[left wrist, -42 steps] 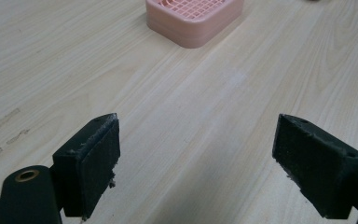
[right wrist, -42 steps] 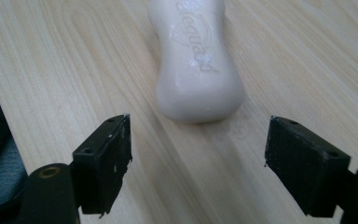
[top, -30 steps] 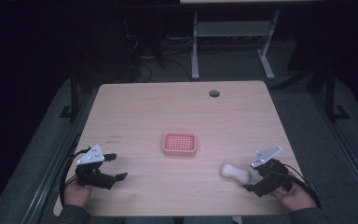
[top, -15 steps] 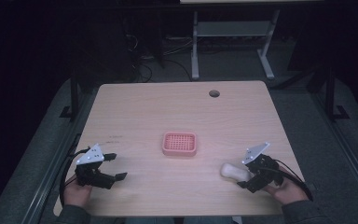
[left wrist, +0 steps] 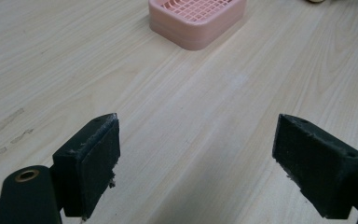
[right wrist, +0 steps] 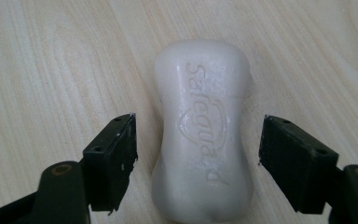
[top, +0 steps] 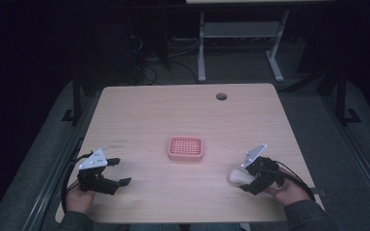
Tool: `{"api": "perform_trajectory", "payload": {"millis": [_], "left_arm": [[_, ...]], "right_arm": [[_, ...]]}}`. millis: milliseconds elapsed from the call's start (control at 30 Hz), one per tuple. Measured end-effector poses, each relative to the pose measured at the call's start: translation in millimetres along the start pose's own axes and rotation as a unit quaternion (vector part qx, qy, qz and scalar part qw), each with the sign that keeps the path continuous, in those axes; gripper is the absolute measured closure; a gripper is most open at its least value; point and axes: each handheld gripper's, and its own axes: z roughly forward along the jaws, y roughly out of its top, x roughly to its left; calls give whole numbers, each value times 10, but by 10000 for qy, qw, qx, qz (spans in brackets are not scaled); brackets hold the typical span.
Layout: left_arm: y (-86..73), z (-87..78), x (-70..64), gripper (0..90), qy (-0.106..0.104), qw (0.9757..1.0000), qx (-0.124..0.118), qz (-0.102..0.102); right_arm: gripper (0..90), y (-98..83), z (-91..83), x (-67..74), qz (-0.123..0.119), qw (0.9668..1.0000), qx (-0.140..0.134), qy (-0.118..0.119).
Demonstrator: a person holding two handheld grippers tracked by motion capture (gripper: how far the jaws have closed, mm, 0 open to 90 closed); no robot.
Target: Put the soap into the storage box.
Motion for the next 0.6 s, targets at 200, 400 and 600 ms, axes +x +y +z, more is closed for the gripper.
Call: {"api": "perform_trajectory", "payload": {"millis": [200, 400, 600], "left_arm": [[3, 2, -2, 148, -6, 10000, 10, 14], [3, 4, -2, 148, -4, 10000, 9, 15], [2, 2, -2, 148, -2, 10000, 1, 2]], "right_arm": [[318, 37, 38, -16, -35, 9999, 126, 3], [359, 52, 91, -24, -82, 9997, 251, 1], [426, 76, 116, -30, -160, 9994, 309, 16]]}}
